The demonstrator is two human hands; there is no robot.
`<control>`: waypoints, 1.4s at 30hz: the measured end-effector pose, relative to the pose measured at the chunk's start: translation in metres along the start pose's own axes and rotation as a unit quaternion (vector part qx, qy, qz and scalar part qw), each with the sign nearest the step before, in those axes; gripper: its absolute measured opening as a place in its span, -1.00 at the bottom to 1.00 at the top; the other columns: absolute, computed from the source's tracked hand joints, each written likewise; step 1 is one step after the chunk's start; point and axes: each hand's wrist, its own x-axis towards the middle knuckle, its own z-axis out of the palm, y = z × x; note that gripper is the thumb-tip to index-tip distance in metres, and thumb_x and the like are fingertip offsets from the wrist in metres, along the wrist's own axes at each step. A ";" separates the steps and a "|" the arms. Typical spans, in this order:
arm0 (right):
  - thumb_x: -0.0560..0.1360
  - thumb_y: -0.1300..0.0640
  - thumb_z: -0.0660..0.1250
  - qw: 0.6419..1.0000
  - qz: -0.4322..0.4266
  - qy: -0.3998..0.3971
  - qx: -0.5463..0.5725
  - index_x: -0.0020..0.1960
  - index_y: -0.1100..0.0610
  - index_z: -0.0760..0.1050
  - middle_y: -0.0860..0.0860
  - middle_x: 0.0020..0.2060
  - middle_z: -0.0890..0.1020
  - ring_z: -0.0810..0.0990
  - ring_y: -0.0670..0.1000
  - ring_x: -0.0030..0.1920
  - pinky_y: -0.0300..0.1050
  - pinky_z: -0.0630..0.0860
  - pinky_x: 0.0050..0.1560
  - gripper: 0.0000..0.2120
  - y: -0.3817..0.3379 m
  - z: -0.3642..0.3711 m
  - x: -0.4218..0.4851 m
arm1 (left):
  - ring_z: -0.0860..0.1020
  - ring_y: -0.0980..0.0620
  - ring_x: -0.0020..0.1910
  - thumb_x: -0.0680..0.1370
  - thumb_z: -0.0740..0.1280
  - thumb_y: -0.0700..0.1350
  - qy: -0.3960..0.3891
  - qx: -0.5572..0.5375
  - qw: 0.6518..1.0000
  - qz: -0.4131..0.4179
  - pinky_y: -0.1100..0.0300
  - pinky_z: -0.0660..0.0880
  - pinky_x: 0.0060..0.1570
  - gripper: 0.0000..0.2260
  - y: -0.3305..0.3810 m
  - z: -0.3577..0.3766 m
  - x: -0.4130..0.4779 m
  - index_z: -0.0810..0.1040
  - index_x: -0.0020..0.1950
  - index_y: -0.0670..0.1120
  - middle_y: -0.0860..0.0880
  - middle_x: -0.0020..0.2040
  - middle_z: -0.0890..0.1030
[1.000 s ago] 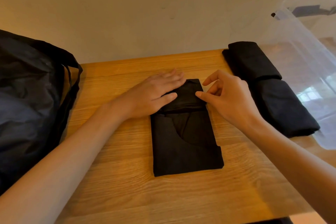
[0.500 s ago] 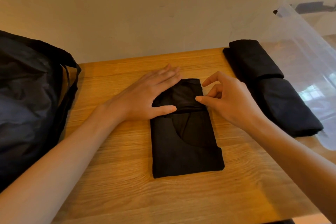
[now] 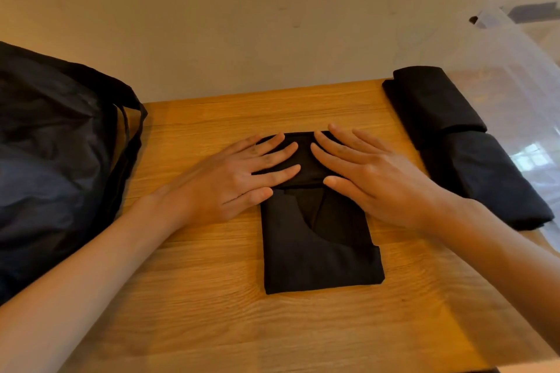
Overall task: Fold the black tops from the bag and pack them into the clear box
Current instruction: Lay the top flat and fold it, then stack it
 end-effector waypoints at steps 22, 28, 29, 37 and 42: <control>0.72 -0.23 -0.02 0.995 -0.095 0.024 0.022 0.66 -0.07 0.07 0.05 0.66 0.04 -0.11 0.02 0.65 0.02 -0.16 0.63 -0.44 -0.023 -0.001 -0.051 | -0.12 -0.06 0.67 0.70 0.09 0.21 0.050 -0.010 0.998 -0.031 0.01 -0.12 0.62 -0.41 0.081 0.012 -0.044 0.13 0.67 -0.05 -0.06 0.69 -0.05; 0.65 -0.38 -0.26 0.995 -0.069 -0.068 -0.013 0.65 -0.19 -0.18 -0.07 0.64 -0.22 -0.39 -0.09 0.60 -0.02 -0.38 0.57 -0.38 -0.029 0.009 -0.065 | -0.14 0.05 0.66 0.68 0.14 0.28 -0.007 0.039 0.999 -0.012 0.09 -0.13 0.61 -0.31 0.101 0.024 -0.061 0.02 0.68 -0.04 -0.01 0.69 -0.06; 0.63 -0.40 -0.29 0.995 -0.064 -0.076 -0.010 0.64 -0.20 -0.21 -0.09 0.64 -0.26 -0.41 -0.09 0.59 -0.01 -0.38 0.57 -0.37 -0.031 0.008 -0.067 | -0.16 0.06 0.66 0.68 0.12 0.29 -0.006 0.041 0.999 -0.018 0.12 -0.18 0.60 -0.30 0.104 0.024 -0.061 -0.01 0.69 -0.04 0.00 0.69 -0.08; 0.69 -0.15 0.06 0.976 0.022 0.168 0.141 0.51 -0.02 0.40 -0.04 0.44 0.46 0.37 -0.05 0.46 0.04 0.34 0.46 -0.54 -0.024 -0.008 -0.036 | 0.40 0.10 0.40 0.70 0.15 0.08 0.215 -0.130 0.962 -0.107 0.13 0.33 0.39 -0.61 0.087 0.012 -0.037 0.58 0.40 -0.06 0.02 0.42 0.47; 0.65 -0.03 0.29 0.949 0.174 0.159 0.209 0.43 0.07 0.47 0.04 0.28 0.52 0.51 0.01 0.25 -0.14 0.44 0.19 -0.61 -0.001 -0.010 0.027 | 0.40 0.00 0.32 0.72 0.18 0.01 0.258 -0.161 0.902 -0.308 0.01 0.38 0.38 -0.63 0.036 0.002 0.018 0.51 0.45 -0.12 -0.04 0.24 0.48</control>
